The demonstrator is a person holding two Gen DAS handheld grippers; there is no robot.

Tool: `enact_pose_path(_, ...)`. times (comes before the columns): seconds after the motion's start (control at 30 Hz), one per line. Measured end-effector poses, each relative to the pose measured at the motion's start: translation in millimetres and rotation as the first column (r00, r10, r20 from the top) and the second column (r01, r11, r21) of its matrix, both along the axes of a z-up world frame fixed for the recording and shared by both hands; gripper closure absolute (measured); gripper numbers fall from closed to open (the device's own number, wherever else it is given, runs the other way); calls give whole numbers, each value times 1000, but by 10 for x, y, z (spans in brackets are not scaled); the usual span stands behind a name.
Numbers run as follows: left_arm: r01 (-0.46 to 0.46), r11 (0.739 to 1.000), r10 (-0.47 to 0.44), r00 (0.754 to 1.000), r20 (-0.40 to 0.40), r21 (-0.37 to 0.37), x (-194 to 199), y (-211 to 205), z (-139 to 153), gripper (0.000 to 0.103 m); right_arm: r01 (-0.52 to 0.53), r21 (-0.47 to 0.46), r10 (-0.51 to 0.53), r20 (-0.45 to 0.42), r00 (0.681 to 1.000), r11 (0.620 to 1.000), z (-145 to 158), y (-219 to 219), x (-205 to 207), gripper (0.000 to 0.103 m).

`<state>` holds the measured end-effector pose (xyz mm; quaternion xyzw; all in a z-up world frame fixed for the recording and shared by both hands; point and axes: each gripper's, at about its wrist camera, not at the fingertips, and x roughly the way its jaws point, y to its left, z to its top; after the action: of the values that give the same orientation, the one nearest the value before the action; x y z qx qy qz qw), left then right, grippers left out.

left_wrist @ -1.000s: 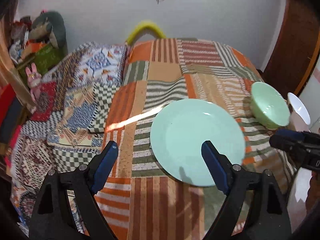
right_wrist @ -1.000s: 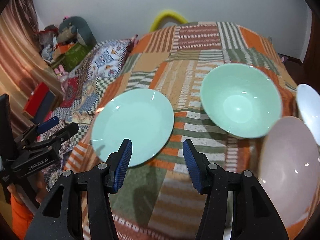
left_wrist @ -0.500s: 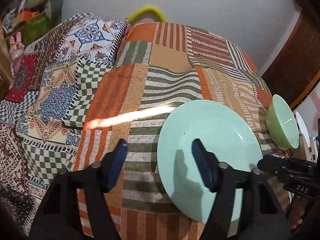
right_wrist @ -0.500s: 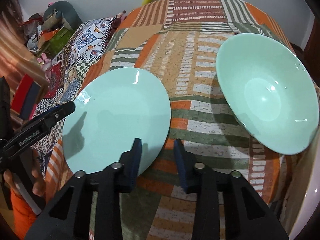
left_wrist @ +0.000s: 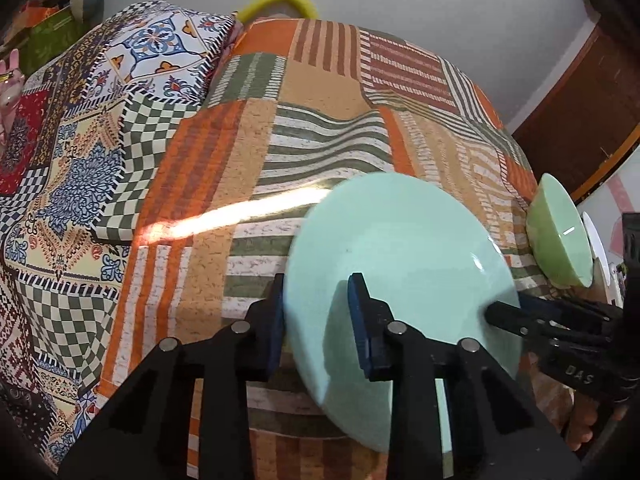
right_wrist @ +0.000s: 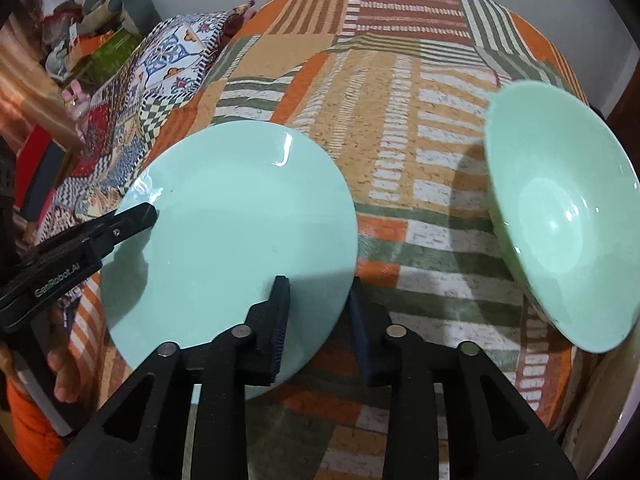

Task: Organize plates and bowls
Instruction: 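Lift the mint green plate and lower it onto the white plate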

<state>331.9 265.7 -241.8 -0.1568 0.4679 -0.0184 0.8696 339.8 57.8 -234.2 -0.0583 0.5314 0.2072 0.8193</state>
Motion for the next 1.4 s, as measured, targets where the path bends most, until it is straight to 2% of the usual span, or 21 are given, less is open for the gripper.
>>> enact_pose_path(0.27,-7,1000,7,1000,-19,-8,-195,38,39,73,13,102,-6,-69,998,995,33,-85,-58,79)
enact_pose_path(0.53,-35,999,35,999,9,30,-458,6,158,73,-19,117,24,-41,999,993,118,-56,-274,80)
enact_pose_path(0.83,-4,999,2,999,36,54,-764,-259,325,73,7,162,-2,-31,1000,987,225,-292,-488,80)
enact_pose_path(1.4,30,997,-39,991,132,70,-1517,-928,1004,73,-3,228,-25,119,993,974,739,-907,-1205,80)
